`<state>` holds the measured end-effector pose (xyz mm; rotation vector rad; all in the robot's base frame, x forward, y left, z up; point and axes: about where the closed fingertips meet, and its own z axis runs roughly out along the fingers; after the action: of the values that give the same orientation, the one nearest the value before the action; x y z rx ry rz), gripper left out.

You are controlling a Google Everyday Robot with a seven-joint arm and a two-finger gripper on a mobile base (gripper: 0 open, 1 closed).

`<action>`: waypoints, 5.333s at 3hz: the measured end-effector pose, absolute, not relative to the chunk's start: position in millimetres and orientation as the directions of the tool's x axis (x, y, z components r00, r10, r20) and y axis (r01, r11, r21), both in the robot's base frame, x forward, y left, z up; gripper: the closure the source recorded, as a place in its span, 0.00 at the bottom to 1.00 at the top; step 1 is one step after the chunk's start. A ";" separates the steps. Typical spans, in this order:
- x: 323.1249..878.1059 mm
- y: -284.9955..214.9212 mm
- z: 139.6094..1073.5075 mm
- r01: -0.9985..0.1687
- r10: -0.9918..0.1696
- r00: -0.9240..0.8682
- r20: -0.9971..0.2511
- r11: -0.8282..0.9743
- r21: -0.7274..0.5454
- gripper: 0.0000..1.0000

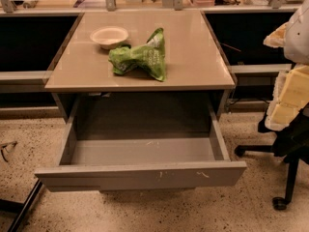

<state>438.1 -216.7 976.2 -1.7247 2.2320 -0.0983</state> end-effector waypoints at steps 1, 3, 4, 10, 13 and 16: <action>438.1 -216.7 976.2 -0.931 -0.953 -0.221 -0.207 0.270 -0.245 0.00; 411.4 -208.1 890.4 -0.956 -0.954 -0.224 -0.197 0.255 -0.147 0.00; 411.4 -208.1 890.4 -0.956 -0.954 -0.224 -0.197 0.255 -0.147 0.00; 329.5 -158.9 744.6 -0.988 -0.933 -0.106 -0.342 0.060 0.144 0.00; 332.0 -99.6 639.8 -0.934 -0.936 -0.035 -0.350 -0.095 0.345 0.00; 382.1 -74.6 635.1 -0.976 -0.945 0.012 -0.327 -0.082 0.201 0.00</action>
Offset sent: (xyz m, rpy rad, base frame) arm -0.0129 0.0069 -0.0708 -0.0061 0.0504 0.0066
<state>382.1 -74.6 635.1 -2.1751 2.0705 0.5861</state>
